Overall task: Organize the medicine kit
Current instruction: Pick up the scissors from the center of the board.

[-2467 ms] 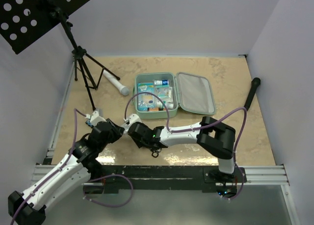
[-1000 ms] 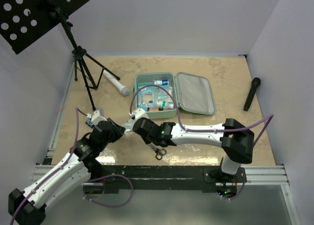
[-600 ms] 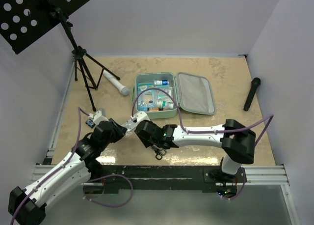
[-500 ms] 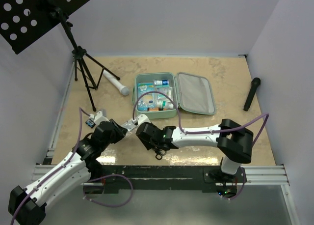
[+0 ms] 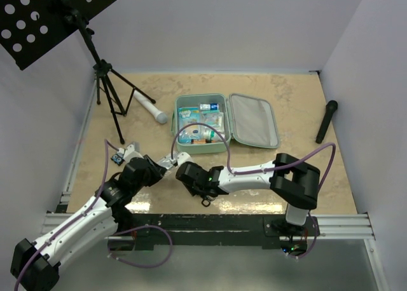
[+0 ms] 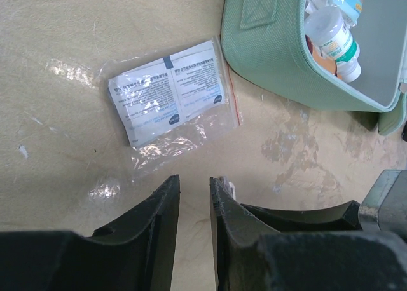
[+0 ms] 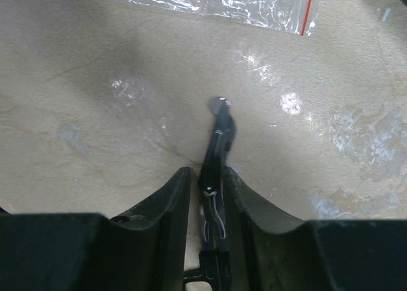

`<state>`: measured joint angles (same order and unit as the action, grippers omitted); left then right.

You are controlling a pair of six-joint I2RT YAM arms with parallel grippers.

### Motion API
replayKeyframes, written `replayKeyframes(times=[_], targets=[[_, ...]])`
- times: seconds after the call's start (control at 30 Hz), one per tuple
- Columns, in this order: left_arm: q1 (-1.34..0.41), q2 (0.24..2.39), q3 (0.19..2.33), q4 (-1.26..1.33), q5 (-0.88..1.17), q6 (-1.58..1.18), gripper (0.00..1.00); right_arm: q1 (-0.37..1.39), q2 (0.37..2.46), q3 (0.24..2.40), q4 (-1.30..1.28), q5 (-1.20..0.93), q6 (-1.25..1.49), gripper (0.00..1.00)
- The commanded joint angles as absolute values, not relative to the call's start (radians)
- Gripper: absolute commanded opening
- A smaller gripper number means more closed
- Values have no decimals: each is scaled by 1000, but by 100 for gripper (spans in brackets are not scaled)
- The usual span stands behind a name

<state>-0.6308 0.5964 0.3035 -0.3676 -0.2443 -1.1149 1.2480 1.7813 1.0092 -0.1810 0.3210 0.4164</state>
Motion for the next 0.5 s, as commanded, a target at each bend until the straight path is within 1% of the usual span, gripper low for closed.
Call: replayKeyframes(times=[0.0,0.03,0.1,0.13,0.17,0.47], targets=[[-632,600,287,-325,-233,-1106,30,1244,1819,988,-184,321,411,24],[-634,601,290,-325,-233,-1104,30,1244,1819,985,-186,321,413,17],[-632,603,290,-327,-235,-1103,30,1244,1818,985,-190,322,420,9],[-632,601,291,-327,-235,-1101,30,1244,1816,985,-192,324,425,3],[-632,601,291,-328,-236,-1101,30,1244,1812,988,-196,327,426,0],[-632,603,301,-330,-239,-1098,30,1244,1715,1055,-276,359,442,0]])
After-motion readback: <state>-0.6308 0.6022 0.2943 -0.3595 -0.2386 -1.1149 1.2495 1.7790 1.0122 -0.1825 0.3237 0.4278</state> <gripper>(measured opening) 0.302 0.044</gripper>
